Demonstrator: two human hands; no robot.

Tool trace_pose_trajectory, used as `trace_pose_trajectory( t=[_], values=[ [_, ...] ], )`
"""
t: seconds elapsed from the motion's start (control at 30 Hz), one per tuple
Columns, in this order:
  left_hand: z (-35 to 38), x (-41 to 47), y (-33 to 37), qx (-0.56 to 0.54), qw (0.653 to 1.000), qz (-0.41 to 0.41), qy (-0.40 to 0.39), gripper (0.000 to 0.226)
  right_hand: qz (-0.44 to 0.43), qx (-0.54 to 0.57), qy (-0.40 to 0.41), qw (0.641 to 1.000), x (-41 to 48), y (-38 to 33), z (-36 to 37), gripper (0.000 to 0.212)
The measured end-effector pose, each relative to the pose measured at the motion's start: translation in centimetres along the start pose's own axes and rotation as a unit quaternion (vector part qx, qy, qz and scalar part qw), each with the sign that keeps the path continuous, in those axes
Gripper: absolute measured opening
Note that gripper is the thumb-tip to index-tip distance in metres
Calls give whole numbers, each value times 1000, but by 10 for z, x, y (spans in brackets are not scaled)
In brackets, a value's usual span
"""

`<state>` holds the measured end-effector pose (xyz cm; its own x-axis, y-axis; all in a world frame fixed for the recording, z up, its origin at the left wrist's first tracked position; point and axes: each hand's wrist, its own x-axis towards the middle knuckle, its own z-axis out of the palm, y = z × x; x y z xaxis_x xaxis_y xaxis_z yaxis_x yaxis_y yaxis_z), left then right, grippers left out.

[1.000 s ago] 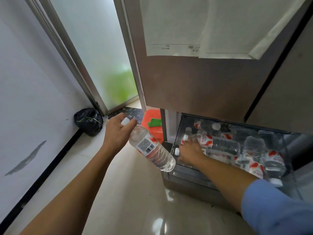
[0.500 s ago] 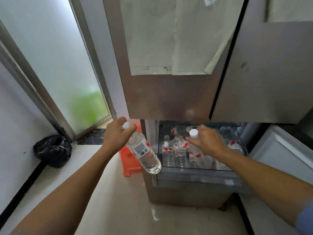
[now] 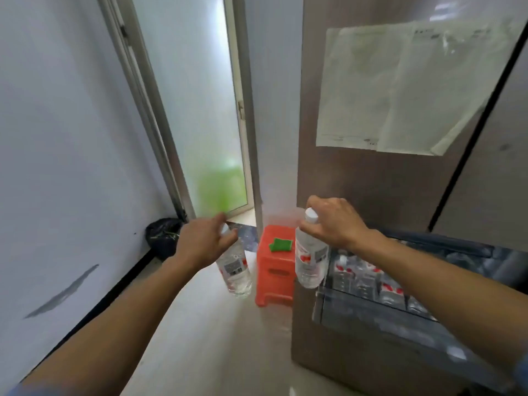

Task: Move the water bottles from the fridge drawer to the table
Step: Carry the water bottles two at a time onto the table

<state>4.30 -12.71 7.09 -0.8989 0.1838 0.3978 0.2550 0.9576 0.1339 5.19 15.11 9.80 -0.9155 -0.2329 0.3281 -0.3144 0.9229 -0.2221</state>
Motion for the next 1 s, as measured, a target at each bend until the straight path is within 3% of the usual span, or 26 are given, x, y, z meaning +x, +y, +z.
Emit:
trace_pose_trajectory(
  t=[0.23, 0.5, 1.0],
  values=[
    [-37, -138, -89, 36, 974, -224, -19, 37, -207, 10, -95, 974, 29, -123, 78, 38],
    [-111, -330, -193, 126, 908, -396, -56, 36, -369, 53, -146, 916, -2, -325, 140, 39],
    [-287, -621, -366, 193, 804, -561, -41, 29, -518, 116, -160, 832, -115, -729, 199, 34]
  ],
)
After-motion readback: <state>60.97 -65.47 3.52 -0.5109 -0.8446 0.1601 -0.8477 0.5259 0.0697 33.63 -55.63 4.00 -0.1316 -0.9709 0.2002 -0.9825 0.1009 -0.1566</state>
